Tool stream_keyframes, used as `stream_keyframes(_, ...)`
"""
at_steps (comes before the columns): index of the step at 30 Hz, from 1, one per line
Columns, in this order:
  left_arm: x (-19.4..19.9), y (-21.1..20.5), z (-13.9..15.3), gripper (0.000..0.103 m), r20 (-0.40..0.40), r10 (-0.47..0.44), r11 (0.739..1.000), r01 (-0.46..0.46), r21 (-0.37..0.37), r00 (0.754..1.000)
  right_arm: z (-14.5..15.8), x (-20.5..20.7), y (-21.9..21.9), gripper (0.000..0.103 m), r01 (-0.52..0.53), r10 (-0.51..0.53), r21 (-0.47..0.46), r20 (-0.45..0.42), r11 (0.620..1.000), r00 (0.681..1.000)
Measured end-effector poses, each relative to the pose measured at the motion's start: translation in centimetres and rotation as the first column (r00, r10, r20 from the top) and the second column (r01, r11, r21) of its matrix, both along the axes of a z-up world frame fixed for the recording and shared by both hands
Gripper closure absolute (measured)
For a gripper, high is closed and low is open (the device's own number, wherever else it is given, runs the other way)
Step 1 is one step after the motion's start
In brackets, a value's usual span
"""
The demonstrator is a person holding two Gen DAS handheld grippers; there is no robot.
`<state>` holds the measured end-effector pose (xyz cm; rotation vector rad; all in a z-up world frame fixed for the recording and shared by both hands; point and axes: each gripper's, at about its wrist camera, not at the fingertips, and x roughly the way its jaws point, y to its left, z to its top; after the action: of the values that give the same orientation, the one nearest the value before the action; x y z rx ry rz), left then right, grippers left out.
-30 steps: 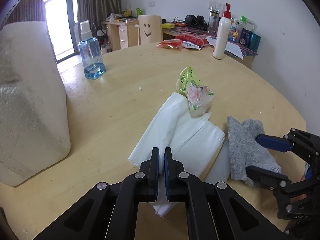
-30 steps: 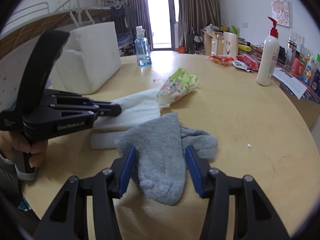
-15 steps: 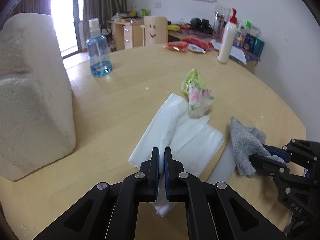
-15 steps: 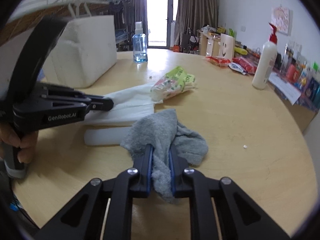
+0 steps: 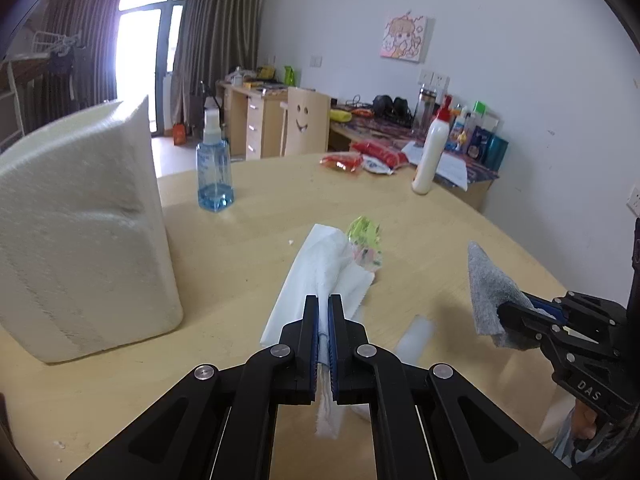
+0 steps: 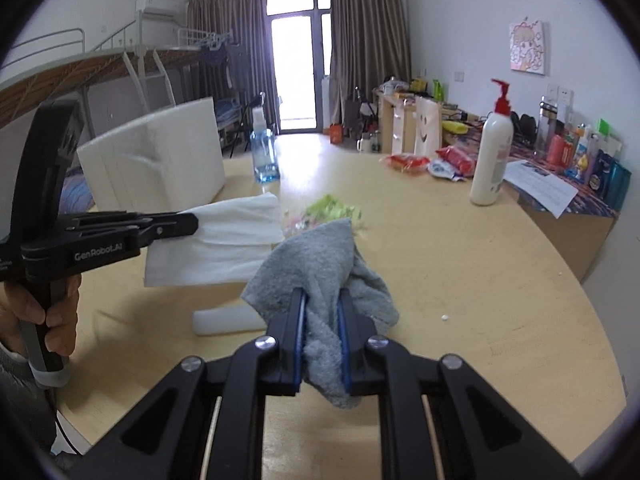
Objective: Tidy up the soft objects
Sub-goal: 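Lift the white masks and grey sock and carry both over the white foam box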
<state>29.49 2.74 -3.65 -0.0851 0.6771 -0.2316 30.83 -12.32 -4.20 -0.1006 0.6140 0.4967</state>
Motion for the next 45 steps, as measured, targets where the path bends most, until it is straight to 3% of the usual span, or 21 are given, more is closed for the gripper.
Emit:
stream_keyframes(17,-7.4,-1.5,5.7,0.099,0.204,0.010,1.000,-0.014,0.019,0.979,4.6,-2.7,-2.6,0.086,0.018,-0.032,0.107,0.139,0.994,0.990)
stream_keyframes(25,-11.7,-1.9,8.8,0.099,0.349,0.037,0.997,-0.057,0.048,0.936,7.1,-4.7,-3.8,0.085,0.008,-0.047,0.168,0.231,0.986,0.972)
stream_keyframes(34,-15.8,-3.1,11.0,0.099,0.491,0.053,0.990,-0.112,0.091,0.870,9.0,-7.6,-5.1,0.085,-0.001,-0.076,0.219,0.342,0.976,0.937)
stream_keyframes(45,-17.6,-2.3,10.9,0.099,0.507,0.085,0.986,-0.146,0.082,0.858,9.0,-7.9,-4.7,0.085,-0.054,-0.025,0.209,0.358,0.977,0.933)
